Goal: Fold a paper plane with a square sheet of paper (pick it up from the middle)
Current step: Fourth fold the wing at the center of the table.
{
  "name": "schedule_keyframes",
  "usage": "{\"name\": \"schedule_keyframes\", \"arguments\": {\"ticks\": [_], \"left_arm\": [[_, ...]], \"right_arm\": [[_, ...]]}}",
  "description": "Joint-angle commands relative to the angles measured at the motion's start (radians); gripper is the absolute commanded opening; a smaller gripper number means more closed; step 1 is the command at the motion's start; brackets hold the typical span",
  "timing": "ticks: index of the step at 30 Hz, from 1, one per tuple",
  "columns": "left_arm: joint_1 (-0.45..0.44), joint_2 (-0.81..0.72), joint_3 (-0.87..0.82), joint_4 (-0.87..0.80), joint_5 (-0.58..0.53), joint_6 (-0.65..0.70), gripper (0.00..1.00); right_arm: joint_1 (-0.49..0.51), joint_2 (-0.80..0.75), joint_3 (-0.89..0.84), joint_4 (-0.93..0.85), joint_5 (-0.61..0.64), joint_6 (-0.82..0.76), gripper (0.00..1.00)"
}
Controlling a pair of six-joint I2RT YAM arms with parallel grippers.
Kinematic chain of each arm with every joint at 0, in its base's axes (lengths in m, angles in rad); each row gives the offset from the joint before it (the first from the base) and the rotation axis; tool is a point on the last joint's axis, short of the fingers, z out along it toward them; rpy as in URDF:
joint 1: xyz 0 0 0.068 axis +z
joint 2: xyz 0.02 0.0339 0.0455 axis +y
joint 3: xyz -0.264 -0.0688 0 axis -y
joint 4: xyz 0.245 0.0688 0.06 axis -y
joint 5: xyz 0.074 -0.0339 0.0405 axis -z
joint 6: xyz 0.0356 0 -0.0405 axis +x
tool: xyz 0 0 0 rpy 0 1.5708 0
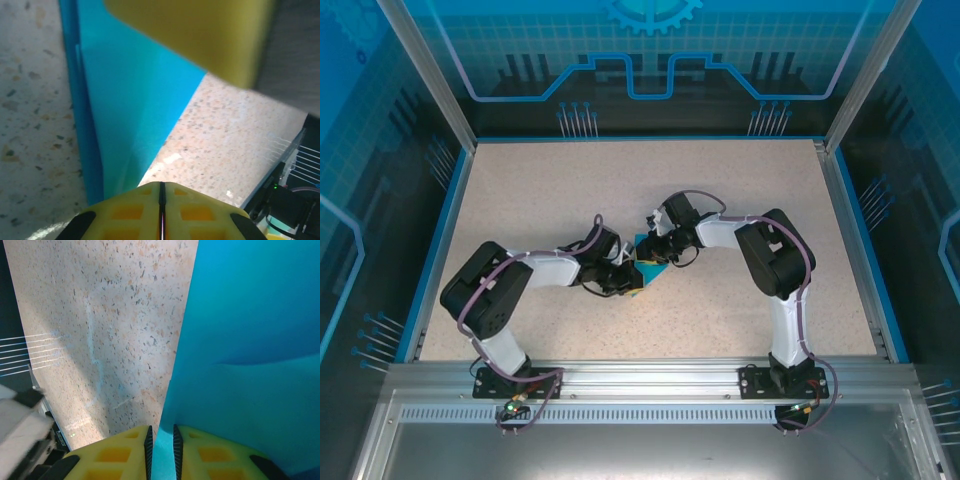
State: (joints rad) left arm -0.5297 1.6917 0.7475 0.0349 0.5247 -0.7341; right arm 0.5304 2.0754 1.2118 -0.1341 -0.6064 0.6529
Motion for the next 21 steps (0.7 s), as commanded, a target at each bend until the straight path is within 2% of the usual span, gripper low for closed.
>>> {"name": "schedule_keyframes", "arguments": {"ticks": [1, 8, 13, 17, 21], "left_arm": [[0.033, -0.067, -0.011, 0.016, 0.023, -0.006, 0.12], [0.055, 0.035, 0.042, 0.038, 0.097, 0.0, 0.14], [0.054, 0.088, 0.003, 0.079, 0.128, -0.027, 0.15], [0.054, 0.097, -0.025, 0.03, 0.108, -0.021, 0.15], [0.054, 0.113, -0.045, 0.023, 0.144, -0.027, 0.15]], "right_arm": [[0.002, 0.075, -0.05, -0.101, 0.092, -0.022, 0.22], [0.0, 0.08, -0.05, -0.101, 0.094, -0.021, 0.22], [0.0, 0.08, -0.051, -0.102, 0.096, -0.021, 0.22], [0.0, 0.081, -0.05, -0.103, 0.096, -0.021, 0.22], [-0.001, 0.081, -0.049, -0.11, 0.1, -0.022, 0.22]]}}
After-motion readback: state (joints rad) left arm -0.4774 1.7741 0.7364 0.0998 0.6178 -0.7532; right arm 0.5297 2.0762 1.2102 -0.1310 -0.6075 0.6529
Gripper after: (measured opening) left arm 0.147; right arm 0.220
